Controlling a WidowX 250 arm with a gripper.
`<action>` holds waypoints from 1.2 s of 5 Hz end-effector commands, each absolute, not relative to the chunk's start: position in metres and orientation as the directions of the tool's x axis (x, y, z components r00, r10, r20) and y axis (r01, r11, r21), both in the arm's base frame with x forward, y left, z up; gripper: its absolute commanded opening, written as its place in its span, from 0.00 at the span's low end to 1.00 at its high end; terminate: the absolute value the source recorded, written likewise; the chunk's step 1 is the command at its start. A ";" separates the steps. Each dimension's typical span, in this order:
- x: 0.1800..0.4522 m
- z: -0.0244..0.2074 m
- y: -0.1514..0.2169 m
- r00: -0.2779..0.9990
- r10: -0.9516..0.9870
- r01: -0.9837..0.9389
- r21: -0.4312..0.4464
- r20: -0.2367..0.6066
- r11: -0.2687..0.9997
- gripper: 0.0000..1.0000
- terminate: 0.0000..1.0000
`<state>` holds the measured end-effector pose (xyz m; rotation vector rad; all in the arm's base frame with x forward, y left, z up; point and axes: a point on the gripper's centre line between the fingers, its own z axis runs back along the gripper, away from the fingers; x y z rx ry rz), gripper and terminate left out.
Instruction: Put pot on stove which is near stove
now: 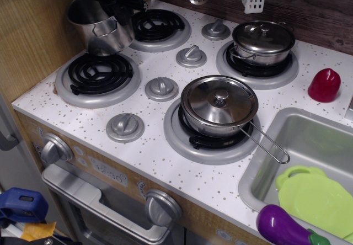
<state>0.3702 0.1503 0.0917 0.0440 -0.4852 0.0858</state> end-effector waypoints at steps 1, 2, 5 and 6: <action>0.359 0.120 0.147 0.850 0.083 -0.124 0.045 0.520 0.991 0.00 0.00; 0.350 0.115 0.142 0.848 0.105 -0.143 0.033 0.519 0.989 0.00 0.00; 0.334 0.099 0.139 0.838 0.160 -0.172 -0.026 0.522 0.985 0.00 0.00; 0.331 0.100 0.138 0.841 0.160 -0.175 -0.019 0.517 0.984 0.00 0.00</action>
